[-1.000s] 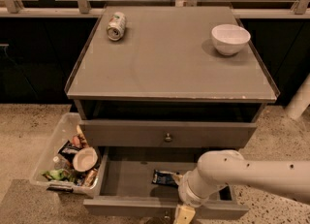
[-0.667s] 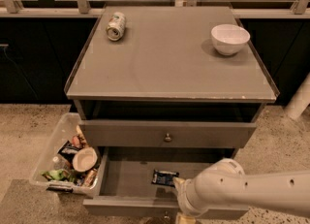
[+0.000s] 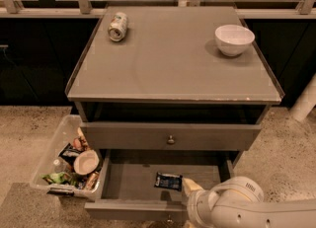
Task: Pick rxbar blueberry from middle drawer and place on counter
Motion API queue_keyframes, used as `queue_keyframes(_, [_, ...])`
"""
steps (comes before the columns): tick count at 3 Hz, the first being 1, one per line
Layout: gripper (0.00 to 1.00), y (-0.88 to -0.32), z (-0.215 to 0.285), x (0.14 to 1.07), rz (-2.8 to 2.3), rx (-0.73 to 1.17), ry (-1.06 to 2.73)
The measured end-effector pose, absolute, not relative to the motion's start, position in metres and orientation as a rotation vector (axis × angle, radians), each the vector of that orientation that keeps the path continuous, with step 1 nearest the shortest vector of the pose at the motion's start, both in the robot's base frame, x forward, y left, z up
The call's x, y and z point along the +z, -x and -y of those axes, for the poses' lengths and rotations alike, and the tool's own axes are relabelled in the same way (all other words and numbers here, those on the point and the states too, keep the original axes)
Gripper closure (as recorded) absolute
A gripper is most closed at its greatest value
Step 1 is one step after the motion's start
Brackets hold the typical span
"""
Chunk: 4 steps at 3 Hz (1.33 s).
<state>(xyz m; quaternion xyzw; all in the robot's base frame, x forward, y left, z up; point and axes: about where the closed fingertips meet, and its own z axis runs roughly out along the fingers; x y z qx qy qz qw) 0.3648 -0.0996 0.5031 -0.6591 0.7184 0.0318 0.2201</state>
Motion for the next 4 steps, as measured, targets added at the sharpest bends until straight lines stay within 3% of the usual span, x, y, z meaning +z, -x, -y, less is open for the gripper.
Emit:
queue_keyframes(1, [0.00, -0.371, 0.094, 0.494, -1.970, 0.114, 1.836])
queue_keyframes(3, [0.00, -0.469, 0.027, 0.517, -1.818, 0.073, 1.854])
queue_keyframes(4, [0.00, -0.469, 0.027, 0.517, -1.818, 0.073, 1.854])
